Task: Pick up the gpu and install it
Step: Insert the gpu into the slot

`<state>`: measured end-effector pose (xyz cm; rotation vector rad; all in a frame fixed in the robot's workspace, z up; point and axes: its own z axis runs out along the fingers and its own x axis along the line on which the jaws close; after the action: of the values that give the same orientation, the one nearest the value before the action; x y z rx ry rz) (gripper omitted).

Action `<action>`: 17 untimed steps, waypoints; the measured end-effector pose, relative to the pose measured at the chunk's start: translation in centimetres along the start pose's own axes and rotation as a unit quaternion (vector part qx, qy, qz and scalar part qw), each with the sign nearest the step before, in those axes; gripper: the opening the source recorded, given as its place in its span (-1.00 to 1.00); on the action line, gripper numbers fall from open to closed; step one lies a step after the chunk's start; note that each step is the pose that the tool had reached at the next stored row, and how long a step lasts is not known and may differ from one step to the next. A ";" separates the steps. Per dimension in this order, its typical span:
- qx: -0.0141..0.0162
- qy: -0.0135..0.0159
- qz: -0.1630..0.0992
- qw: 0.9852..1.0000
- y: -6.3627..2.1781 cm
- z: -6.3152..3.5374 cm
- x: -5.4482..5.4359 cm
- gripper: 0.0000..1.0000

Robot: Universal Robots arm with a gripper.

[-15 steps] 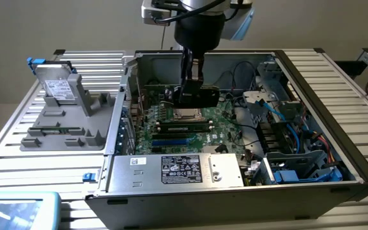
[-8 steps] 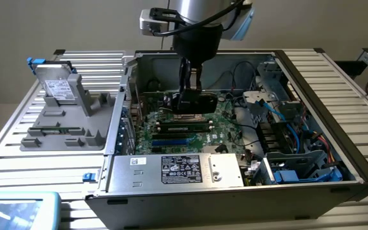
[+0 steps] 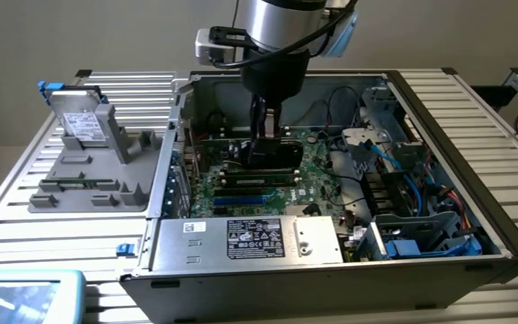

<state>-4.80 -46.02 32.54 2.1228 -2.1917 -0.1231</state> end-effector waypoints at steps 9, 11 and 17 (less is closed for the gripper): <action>0.000 0.000 -0.001 1.000 0.00 1.66 0.2 -0.44; 0.000 0.000 -0.001 1.000 -0.01 2.02 0.2 -0.44; 0.000 0.000 -0.001 1.000 0.03 3.12 0.2 -0.44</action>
<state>-5.21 -46.21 29.45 2.1250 -2.1903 -0.1239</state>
